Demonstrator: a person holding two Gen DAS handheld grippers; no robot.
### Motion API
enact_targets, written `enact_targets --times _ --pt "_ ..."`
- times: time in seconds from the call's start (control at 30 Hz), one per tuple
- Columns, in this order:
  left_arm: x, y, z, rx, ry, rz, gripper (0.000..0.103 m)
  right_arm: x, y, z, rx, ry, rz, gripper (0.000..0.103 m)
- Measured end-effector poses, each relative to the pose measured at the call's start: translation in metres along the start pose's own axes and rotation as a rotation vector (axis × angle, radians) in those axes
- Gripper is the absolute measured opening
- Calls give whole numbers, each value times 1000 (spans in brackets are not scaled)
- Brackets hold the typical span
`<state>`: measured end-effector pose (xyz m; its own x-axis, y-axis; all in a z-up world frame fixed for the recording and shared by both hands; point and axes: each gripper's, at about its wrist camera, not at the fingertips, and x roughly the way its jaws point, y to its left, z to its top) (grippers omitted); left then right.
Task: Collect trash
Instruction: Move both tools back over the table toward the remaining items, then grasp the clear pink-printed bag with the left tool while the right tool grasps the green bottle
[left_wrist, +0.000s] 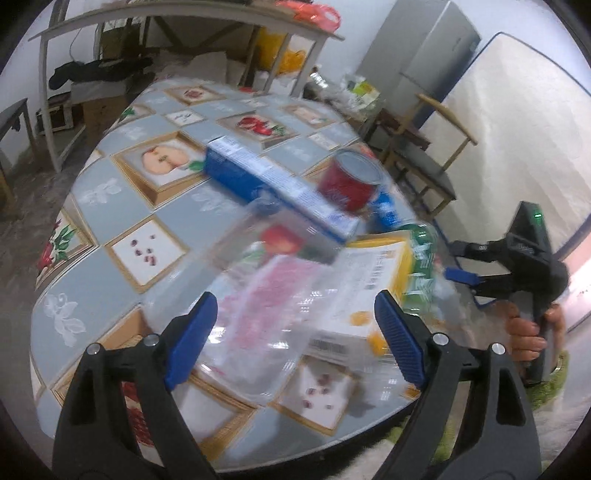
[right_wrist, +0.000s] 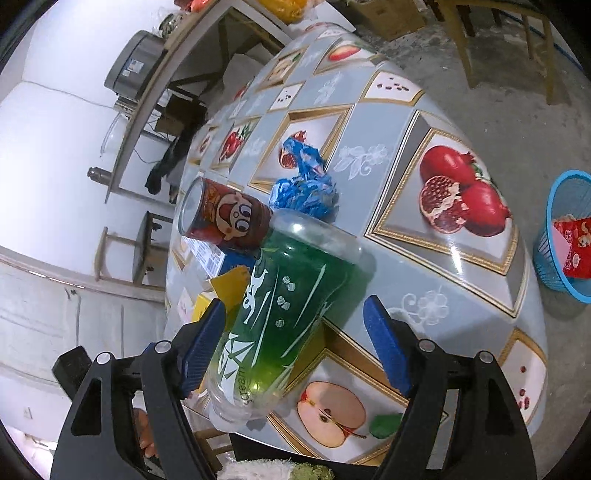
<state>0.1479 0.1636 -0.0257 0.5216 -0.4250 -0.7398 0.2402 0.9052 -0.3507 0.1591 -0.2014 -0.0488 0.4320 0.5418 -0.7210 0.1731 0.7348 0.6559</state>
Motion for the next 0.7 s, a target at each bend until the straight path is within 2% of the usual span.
enact_targets --times 0.07,0.2,0.4,0.63,0.7 --pt "5 9 0 -16 14 20 83 3 -1 1 3 5 -4 75" --pt "8 18 0 -28 13 5 83 6 0 4 12 4 -15 75" --pt "13 11 0 39 21 -4 83 11 2 5 13 12 -17 75" --pt "40 6 -2 76 116 44 68 18 6 1 6 37 -10 75" --pt "43 7 -1 78 114 56 66 18 5 1 7 38 -11 75"
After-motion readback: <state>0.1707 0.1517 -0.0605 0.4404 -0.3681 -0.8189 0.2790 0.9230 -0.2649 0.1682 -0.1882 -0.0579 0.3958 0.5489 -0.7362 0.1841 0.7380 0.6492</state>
